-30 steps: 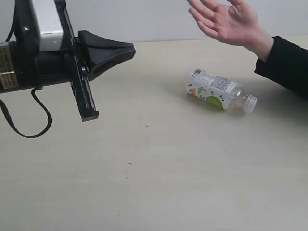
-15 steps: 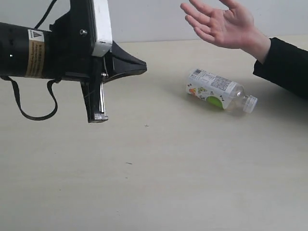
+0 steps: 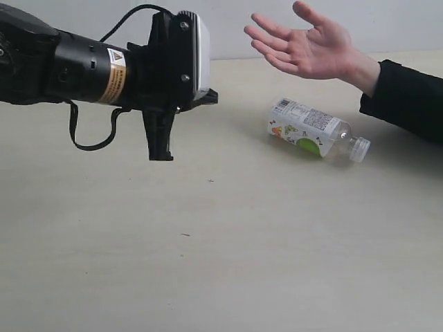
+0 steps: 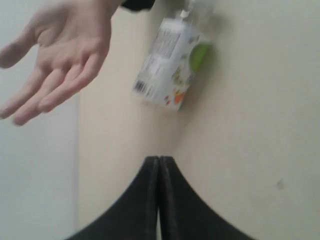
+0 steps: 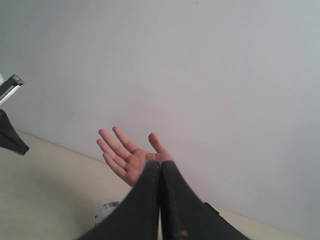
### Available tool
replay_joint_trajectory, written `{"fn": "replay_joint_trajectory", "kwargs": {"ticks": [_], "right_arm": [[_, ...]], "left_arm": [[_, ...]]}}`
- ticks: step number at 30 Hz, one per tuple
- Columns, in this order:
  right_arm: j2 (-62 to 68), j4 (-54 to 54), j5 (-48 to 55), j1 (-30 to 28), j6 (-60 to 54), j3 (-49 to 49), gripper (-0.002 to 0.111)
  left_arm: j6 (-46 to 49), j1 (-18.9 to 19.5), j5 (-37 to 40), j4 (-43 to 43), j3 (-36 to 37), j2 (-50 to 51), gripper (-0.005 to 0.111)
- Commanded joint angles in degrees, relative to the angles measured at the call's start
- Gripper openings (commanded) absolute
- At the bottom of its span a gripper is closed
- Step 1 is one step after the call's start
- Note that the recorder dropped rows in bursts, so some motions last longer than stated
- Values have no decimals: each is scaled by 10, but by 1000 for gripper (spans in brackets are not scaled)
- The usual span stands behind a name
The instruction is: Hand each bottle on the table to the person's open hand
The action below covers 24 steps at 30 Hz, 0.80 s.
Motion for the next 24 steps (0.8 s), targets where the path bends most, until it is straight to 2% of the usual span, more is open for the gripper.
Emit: {"fn": "replay_joint_trajectory", "kwargs": {"ticks": [1,3,5,8,10,13,15,18,20,22,24], "right_arm": [[-3,-1,-3,1,0,2,0],[-3,-1,-3,1,0,2,0],[-3,-1,-3,1,0,2,0],[-3,-1,-3,1,0,2,0],[-3,-1,-3,1,0,2,0],[-3,-1,-3,1,0,2,0],[-3,-1,-3,1,0,2,0],[-3,-1,-3,1,0,2,0],[-3,-1,-3,1,0,2,0],[-3,-1,-3,1,0,2,0],[-3,-1,-3,1,0,2,0]], "left_arm": [[80,-43,242,-5,-4,8,0],[92,-55,300,-5,-4,8,0],[127,-62,302,-41,-9,8,0],[273,-71,292,-187,-25,11,0],[346,-77,314,-255,-40,21,0],[399,-81,404,-293,-79,44,0],[469,-88,480,-352,-109,61,0],[700,-89,547,-596,-163,81,0],[870,-88,587,-796,-200,89,0],[972,-87,611,-940,-227,94,0],[1039,-88,616,-1022,-246,100,0]]}}
